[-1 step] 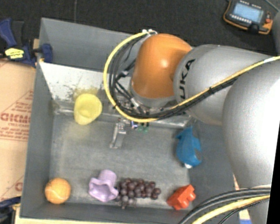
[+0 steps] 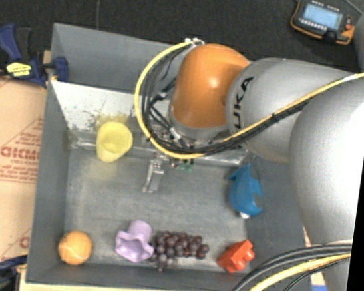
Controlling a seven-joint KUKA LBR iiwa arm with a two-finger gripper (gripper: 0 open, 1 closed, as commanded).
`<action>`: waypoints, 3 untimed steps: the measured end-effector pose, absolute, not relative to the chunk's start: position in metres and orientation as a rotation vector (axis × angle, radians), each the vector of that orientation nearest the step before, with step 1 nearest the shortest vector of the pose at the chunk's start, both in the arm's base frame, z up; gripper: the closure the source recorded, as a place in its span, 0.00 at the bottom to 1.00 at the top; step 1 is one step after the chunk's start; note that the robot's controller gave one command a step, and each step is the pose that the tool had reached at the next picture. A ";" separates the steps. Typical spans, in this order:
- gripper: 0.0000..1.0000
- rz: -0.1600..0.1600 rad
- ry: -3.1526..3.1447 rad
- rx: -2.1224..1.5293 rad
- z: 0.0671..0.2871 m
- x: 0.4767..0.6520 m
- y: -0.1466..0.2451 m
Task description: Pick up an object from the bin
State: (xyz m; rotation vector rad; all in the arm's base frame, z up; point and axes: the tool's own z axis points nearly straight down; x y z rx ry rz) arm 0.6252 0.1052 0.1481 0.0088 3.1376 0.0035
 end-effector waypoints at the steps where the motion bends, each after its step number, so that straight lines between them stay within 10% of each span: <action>1: 0.00 0.002 3.088 -0.526 0.082 0.604 0.128; 2: 0.00 0.003 3.134 -0.095 0.161 0.634 0.057; 3: 0.00 0.006 3.108 -0.498 0.068 0.583 0.074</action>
Offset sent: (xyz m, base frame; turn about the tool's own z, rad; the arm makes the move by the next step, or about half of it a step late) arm 0.0124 -0.0554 0.0197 -0.0581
